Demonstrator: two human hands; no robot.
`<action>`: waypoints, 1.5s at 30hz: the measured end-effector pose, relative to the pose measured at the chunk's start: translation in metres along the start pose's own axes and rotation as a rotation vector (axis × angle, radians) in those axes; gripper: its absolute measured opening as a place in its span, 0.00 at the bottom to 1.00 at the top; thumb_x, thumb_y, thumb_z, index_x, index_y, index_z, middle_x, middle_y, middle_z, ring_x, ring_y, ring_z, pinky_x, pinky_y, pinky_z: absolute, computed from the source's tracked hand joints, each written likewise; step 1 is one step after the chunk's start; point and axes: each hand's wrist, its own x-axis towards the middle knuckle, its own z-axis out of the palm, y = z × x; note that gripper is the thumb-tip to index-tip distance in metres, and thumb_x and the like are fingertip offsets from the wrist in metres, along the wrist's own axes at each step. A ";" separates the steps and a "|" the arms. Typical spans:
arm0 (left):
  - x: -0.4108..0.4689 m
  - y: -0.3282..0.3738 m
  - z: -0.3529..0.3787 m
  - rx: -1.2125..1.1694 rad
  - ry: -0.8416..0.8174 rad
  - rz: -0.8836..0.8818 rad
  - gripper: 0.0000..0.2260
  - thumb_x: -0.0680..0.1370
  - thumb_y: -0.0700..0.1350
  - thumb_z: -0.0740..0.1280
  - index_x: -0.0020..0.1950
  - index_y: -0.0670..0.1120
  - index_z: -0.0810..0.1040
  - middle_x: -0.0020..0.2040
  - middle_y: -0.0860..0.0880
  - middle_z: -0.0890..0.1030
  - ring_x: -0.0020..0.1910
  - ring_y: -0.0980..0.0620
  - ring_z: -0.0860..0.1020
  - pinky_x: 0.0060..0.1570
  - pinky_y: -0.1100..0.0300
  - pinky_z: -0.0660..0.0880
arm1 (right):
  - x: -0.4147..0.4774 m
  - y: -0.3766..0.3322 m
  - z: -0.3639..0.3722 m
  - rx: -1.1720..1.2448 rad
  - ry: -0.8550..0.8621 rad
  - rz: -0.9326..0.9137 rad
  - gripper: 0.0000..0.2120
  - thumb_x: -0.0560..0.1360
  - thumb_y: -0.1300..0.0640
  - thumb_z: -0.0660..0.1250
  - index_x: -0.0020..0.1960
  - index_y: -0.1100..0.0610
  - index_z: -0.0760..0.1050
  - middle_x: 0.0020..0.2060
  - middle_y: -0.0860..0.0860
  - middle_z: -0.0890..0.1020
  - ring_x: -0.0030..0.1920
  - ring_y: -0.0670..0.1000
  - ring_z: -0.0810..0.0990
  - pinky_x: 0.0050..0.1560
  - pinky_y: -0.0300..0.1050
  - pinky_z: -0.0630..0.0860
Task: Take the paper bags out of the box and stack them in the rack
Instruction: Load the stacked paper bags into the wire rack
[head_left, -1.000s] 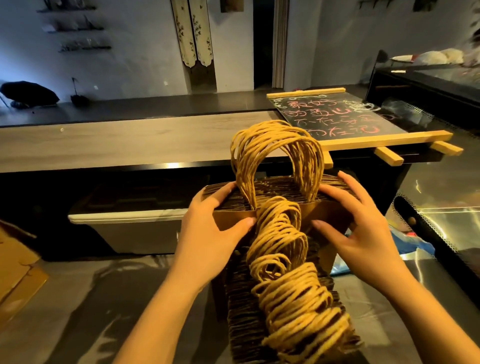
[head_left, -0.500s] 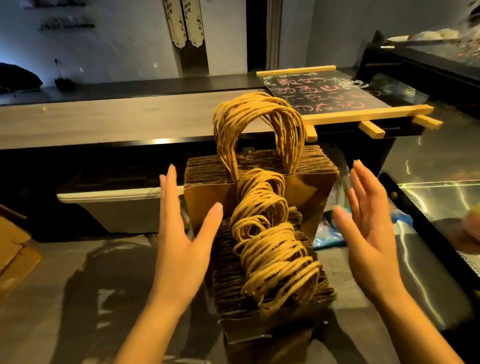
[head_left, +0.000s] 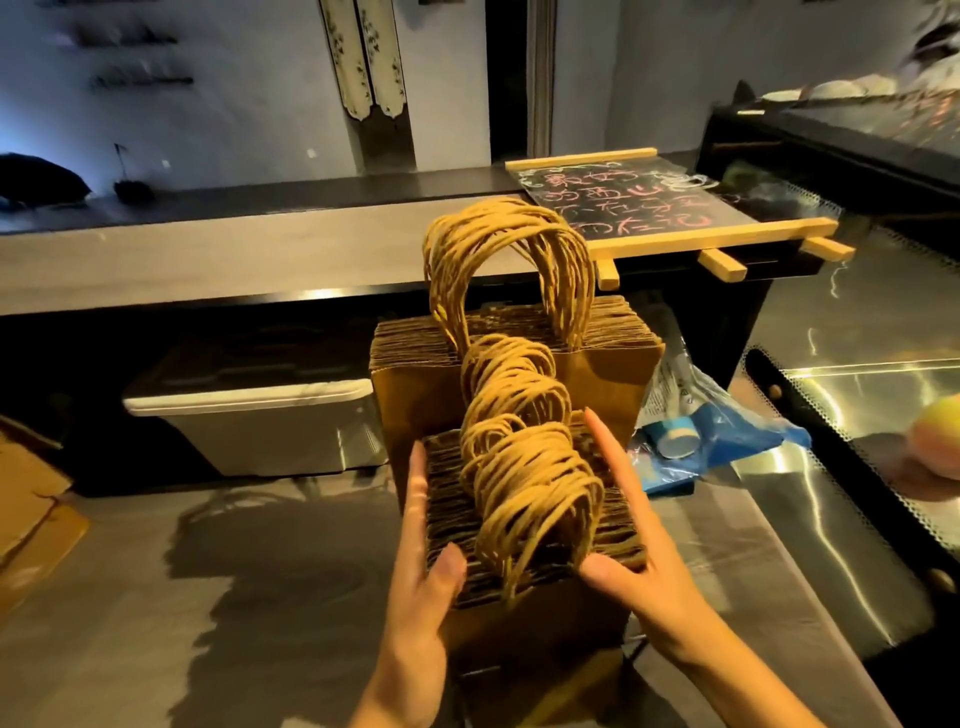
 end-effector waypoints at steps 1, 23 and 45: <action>0.002 0.001 0.001 0.005 -0.022 0.005 0.51 0.49 0.66 0.78 0.68 0.55 0.62 0.72 0.50 0.66 0.71 0.48 0.67 0.70 0.40 0.60 | -0.001 0.000 -0.001 -0.015 0.020 -0.009 0.48 0.60 0.30 0.71 0.74 0.40 0.56 0.67 0.31 0.68 0.68 0.37 0.67 0.60 0.27 0.66; -0.041 -0.061 -0.036 0.517 0.024 -0.234 0.55 0.53 0.80 0.63 0.74 0.55 0.58 0.70 0.55 0.69 0.67 0.59 0.68 0.62 0.69 0.65 | -0.047 0.069 -0.004 -0.297 0.215 0.277 0.48 0.50 0.27 0.74 0.57 0.59 0.74 0.48 0.39 0.82 0.52 0.35 0.78 0.52 0.32 0.75; -0.037 -0.038 -0.048 0.532 0.068 -0.185 0.29 0.69 0.54 0.73 0.66 0.50 0.67 0.55 0.57 0.77 0.59 0.55 0.76 0.46 0.78 0.70 | -0.045 0.052 0.028 -0.326 0.259 0.093 0.54 0.60 0.35 0.76 0.76 0.43 0.50 0.74 0.46 0.62 0.74 0.46 0.61 0.73 0.53 0.62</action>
